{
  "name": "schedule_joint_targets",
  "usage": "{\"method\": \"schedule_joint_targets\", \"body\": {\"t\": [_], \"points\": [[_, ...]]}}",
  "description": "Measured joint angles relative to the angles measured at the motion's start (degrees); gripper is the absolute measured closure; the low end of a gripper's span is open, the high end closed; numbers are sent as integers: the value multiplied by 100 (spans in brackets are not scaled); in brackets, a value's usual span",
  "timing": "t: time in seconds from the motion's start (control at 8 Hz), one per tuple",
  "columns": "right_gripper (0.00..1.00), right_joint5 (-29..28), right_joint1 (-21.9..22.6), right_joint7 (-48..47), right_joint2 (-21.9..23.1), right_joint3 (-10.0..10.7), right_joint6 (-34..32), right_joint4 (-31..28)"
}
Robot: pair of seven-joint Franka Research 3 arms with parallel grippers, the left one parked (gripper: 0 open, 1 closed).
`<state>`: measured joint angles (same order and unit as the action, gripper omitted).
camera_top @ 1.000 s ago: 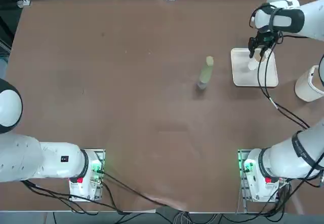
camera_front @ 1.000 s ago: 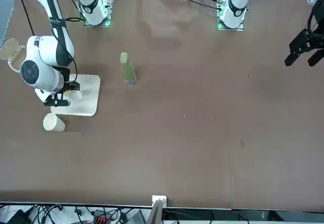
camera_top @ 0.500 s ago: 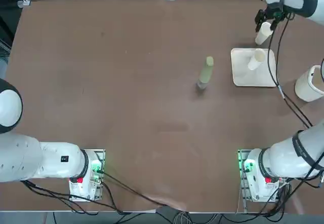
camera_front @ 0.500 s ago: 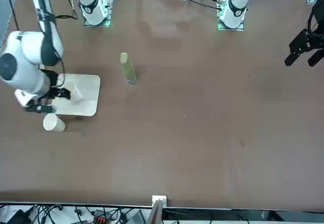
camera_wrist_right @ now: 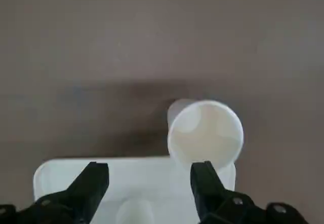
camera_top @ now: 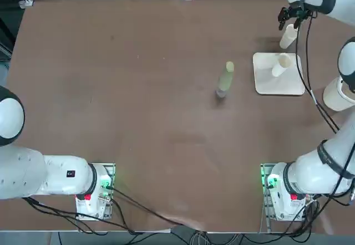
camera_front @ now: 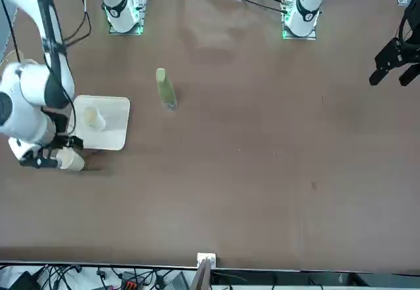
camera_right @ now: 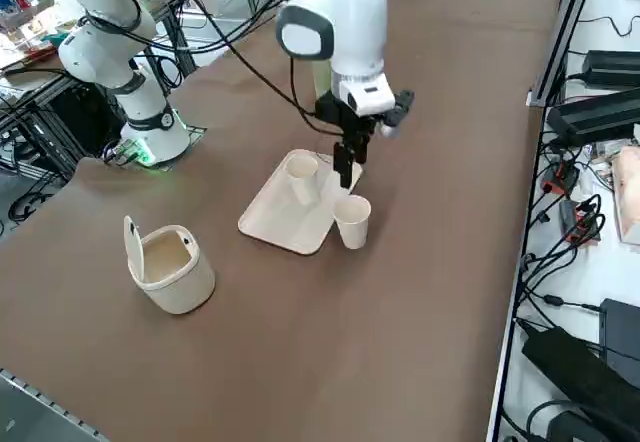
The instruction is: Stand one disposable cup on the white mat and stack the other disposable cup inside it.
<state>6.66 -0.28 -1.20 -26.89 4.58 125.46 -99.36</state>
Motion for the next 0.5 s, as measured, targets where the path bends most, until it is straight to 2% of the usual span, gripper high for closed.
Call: {"method": "schedule_joint_targets", "body": {"t": [0.25, 0.5], "points": [[3, 115, -51, 4, -343, 1, 209, 156], [7, 173, -102, 6, -440, 1, 216, 182]]}}
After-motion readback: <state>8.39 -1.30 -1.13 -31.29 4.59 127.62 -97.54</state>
